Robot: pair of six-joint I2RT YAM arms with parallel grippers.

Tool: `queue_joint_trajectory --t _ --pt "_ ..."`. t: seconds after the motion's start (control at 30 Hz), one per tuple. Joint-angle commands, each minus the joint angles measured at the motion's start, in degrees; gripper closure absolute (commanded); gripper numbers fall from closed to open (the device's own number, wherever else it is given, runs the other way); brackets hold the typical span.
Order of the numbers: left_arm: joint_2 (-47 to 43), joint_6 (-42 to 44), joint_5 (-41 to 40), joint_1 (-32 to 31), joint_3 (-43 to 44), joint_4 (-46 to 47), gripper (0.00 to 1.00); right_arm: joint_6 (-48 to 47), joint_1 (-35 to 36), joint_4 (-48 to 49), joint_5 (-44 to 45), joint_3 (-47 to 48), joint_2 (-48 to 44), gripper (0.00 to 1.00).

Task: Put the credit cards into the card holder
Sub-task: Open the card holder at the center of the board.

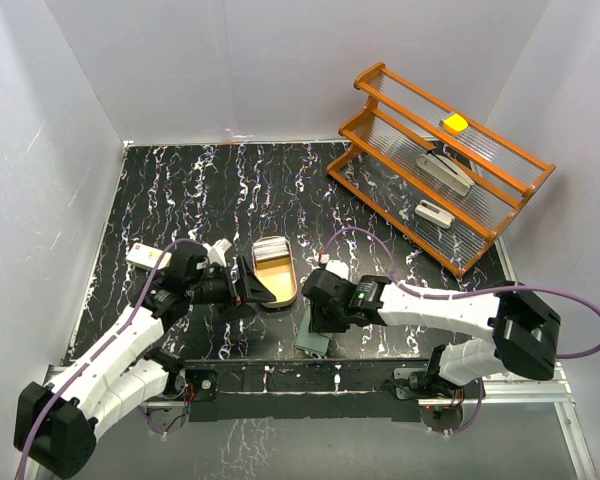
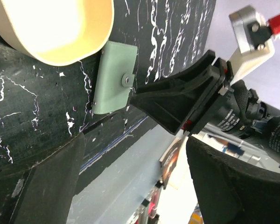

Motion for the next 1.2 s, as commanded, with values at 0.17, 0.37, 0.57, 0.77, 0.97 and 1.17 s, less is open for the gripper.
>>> queue_joint_trajectory --t 0.17,0.37,0.57,0.77,0.97,1.17 --pt "-0.55 -1.87 -13.48 -12.13 0.95 0.1 0.13 4.15 1.54 -9.81 10.1 9.21 6.69 0.67" --pt "-2.83 -4.59 -15.81 -12.45 -2.32 0.14 0.15 4.2 1.79 -9.72 9.25 9.62 11.15 0.66" --pt "-4.91 -6.42 -16.35 -12.89 -5.0 -0.21 0.18 5.05 3.1 -11.11 11.27 9.77 15.22 0.64" --pt "-5.02 -6.02 -17.13 -12.98 -4.73 -2.04 0.2 3.21 3.24 -9.51 11.94 8.7 17.59 0.84" --pt "-4.77 -5.85 -17.62 -13.06 -4.16 -3.79 0.23 -1.66 3.26 -7.53 13.87 6.38 15.09 0.99" --pt "-3.53 -5.83 -15.82 -13.15 -3.8 -1.9 0.26 -7.92 3.24 2.29 12.08 2.8 8.94 1.0"
